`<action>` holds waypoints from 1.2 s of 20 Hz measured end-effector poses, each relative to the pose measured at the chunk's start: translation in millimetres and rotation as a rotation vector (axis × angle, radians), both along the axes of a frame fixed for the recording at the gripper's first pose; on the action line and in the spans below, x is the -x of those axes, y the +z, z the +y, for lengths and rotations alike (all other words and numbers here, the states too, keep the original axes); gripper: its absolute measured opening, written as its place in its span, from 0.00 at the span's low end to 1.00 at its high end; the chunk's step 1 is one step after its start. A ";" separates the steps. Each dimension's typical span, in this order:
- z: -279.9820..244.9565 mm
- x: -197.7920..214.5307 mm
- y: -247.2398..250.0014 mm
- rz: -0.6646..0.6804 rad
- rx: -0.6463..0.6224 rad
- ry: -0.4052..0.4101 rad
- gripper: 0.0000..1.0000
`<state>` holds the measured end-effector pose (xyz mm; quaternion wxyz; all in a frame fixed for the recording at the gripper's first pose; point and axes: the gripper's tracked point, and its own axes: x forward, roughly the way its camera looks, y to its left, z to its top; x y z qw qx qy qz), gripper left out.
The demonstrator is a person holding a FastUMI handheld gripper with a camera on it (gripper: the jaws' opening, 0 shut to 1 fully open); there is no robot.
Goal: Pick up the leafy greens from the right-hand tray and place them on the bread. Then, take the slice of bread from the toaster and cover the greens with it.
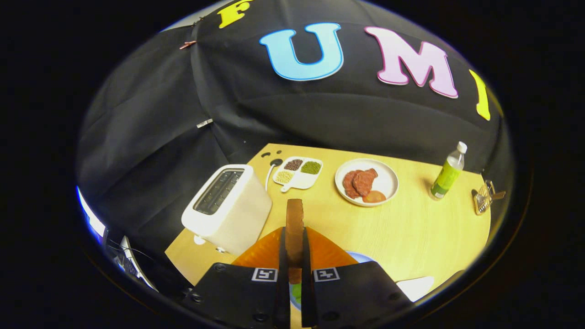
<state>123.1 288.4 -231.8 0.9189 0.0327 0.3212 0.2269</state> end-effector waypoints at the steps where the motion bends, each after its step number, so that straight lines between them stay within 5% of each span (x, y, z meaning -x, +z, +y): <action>1: -6.3 2.4 -6.3 0.011 -0.002 -0.003 0.14; 10: -36.8 23.7 -81.2 0.151 -0.064 -0.058 0.14; 20: -80.4 29.1 -102.7 0.186 -0.026 -0.124 0.17; 23: -94.6 32.2 -108.8 0.193 -0.008 -0.153 0.24; 24: -99.7 33.5 -111.4 0.191 0.011 -0.162 0.35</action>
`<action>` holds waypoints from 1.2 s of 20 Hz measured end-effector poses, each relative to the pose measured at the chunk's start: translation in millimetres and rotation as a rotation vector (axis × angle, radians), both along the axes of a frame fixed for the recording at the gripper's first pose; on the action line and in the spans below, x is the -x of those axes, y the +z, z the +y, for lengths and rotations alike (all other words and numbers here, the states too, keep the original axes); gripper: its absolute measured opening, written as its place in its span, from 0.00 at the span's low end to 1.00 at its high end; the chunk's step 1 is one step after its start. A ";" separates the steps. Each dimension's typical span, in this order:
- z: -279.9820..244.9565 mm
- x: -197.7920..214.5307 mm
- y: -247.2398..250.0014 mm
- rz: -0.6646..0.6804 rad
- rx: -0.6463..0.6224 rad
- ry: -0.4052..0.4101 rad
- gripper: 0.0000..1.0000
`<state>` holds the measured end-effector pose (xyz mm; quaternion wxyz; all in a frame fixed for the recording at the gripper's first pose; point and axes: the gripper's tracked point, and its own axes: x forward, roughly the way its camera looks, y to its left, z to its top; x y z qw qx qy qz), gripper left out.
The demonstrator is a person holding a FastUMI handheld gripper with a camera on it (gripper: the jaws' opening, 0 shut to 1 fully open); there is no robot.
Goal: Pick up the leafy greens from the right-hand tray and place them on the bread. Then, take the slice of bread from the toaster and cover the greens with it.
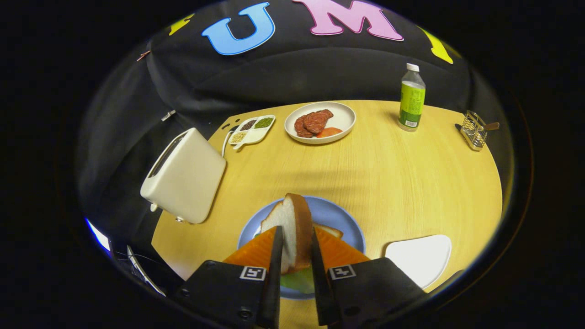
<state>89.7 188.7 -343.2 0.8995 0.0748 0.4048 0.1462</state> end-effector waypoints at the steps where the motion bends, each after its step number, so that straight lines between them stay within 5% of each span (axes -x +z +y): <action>1: -5.2 2.5 -2.0 0.002 0.019 -0.003 0.39; 5: -21.5 9.5 4.2 -0.029 0.068 -0.008 0.67; 7: -28.8 14.9 10.5 -0.047 0.082 -0.013 0.92; 9: -30.3 19.6 19.6 -0.057 0.076 -0.012 0.92; 10: -29.4 18.8 27.0 -0.072 0.071 -0.010 1.00; 24: -8.3 5.4 195.4 -0.442 0.055 0.073 0.99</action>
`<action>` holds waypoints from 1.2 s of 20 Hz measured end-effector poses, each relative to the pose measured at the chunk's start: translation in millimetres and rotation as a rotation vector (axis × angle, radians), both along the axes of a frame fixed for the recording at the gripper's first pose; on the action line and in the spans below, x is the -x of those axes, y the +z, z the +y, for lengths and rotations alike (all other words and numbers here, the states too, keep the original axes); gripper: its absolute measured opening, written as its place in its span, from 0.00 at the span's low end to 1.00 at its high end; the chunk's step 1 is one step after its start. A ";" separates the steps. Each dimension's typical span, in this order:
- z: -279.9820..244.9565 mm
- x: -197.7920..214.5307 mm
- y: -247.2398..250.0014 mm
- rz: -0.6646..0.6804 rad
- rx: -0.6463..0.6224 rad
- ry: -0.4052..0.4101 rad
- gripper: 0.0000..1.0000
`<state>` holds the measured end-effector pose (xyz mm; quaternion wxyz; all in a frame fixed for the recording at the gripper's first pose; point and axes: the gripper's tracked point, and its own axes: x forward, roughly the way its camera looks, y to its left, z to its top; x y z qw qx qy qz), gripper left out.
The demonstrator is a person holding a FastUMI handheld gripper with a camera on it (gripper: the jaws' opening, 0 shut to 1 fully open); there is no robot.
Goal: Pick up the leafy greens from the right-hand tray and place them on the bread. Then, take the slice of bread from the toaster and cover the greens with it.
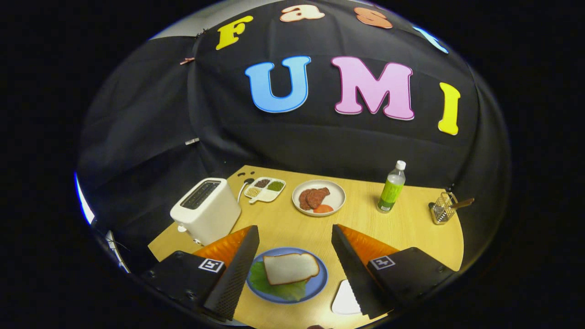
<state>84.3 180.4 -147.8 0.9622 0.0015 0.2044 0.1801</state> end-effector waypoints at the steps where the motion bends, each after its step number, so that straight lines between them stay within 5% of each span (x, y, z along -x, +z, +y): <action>1: 1.8 1.1 8.9 -0.023 -0.006 0.007 0.99; 7: 13.2 16.3 47.2 -0.158 -0.028 0.025 0.99; 16: 21.2 23.0 39.2 -0.160 -0.023 0.066 0.99; 24: -23.0 -0.3 53.3 -0.209 0.011 -0.049 0.99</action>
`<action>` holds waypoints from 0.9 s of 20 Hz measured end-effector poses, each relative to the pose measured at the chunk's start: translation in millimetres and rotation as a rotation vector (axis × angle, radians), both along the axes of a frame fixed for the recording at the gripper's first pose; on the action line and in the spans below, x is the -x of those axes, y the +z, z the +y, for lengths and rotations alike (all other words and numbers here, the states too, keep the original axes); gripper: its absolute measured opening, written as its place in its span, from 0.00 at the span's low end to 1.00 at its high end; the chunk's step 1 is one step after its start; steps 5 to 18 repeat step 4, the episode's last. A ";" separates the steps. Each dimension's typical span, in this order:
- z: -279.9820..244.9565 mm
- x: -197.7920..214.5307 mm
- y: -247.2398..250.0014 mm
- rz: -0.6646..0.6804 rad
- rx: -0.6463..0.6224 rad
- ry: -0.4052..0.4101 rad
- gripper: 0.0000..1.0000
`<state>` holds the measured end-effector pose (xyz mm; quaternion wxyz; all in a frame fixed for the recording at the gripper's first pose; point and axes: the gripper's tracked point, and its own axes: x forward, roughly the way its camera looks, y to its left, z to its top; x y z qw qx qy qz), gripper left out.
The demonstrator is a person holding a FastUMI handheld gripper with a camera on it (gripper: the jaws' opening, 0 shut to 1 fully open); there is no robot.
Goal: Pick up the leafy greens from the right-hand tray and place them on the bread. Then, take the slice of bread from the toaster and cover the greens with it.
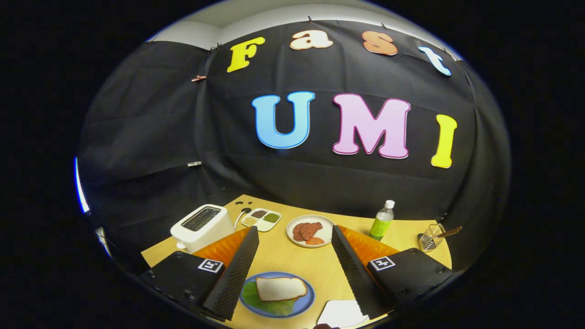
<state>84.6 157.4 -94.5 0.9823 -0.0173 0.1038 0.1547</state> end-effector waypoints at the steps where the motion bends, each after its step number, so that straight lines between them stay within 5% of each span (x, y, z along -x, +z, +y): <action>1: -7.7 -2.3 -0.1 0.000 -0.001 -0.018 1.00; 4: -31.2 -7.9 2.4 0.003 -0.016 -0.072 1.00; 18: -31.2 -7.9 2.4 0.003 -0.016 -0.072 1.00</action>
